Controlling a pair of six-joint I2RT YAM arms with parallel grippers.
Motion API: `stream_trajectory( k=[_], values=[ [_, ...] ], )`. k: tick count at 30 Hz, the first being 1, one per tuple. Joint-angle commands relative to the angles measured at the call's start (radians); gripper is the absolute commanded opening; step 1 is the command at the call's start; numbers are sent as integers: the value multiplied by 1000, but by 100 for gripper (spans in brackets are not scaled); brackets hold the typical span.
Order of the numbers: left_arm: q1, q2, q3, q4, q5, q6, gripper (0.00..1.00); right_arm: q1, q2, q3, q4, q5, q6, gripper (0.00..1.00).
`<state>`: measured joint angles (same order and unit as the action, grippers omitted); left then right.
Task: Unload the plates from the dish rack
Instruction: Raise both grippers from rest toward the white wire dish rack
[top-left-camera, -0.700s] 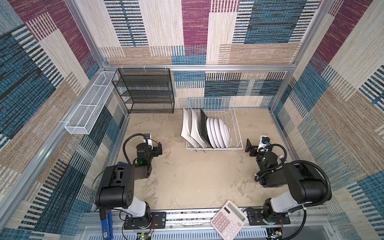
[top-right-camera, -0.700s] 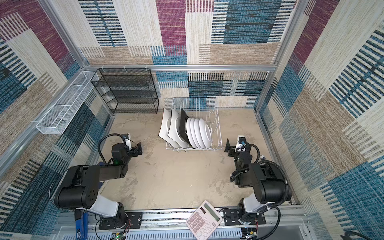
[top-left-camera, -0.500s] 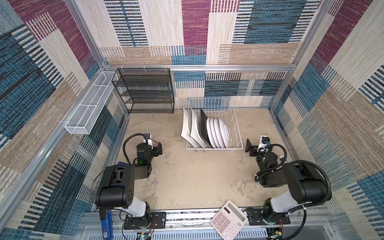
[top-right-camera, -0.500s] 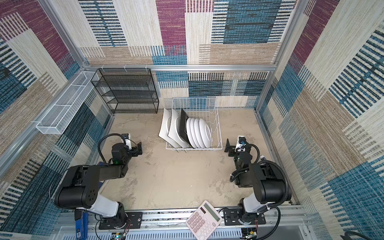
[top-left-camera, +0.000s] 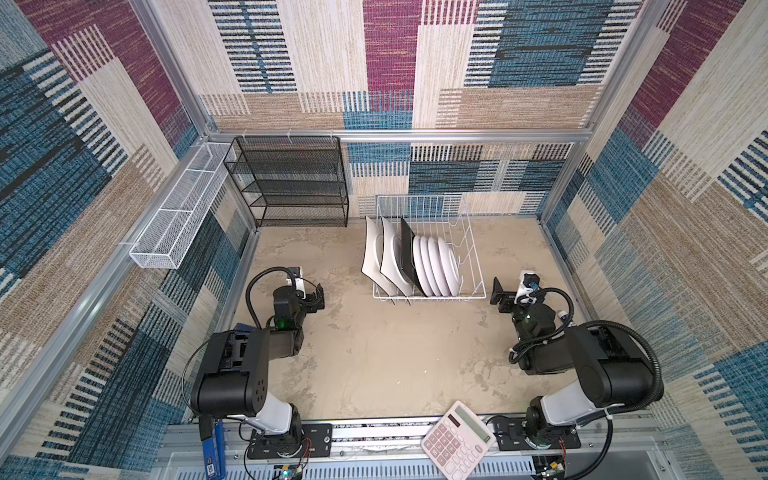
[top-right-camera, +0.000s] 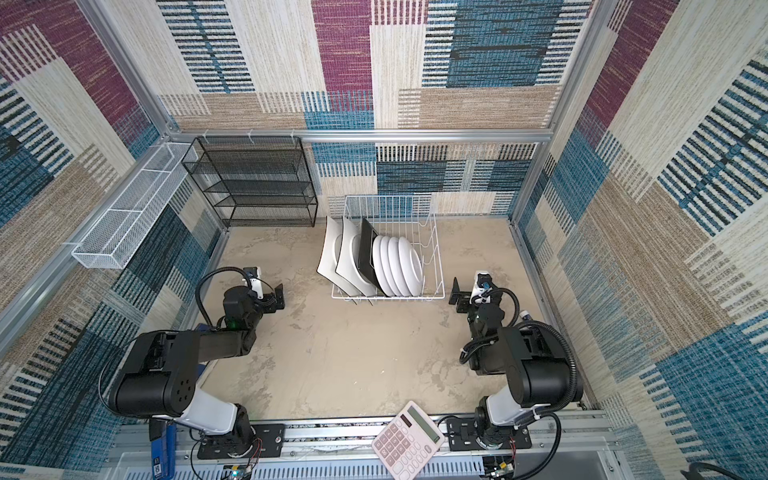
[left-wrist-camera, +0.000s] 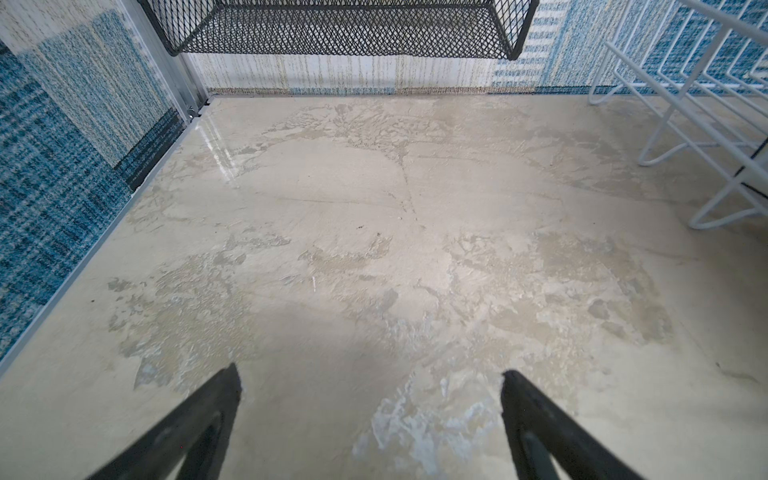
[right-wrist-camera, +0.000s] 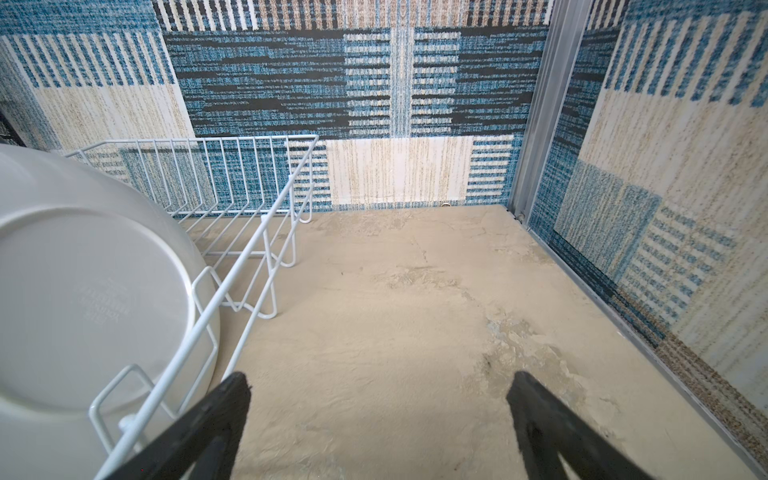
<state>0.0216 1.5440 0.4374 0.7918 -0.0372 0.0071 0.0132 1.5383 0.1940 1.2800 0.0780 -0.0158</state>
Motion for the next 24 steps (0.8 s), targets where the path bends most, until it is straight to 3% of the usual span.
stream_trajectory(
  k=[1, 17, 24],
  values=[
    [1, -2, 1, 3, 13, -2, 100, -1, 0, 8, 24, -14, 0, 99],
    [11, -2, 2, 1, 35, -7, 99, -1, -5, 2, 33, -15, -4, 99],
    [12, -66, 17, -65, 51, -2, 98, 1, -136, 58, -164, -20, -10, 99]
  ],
)
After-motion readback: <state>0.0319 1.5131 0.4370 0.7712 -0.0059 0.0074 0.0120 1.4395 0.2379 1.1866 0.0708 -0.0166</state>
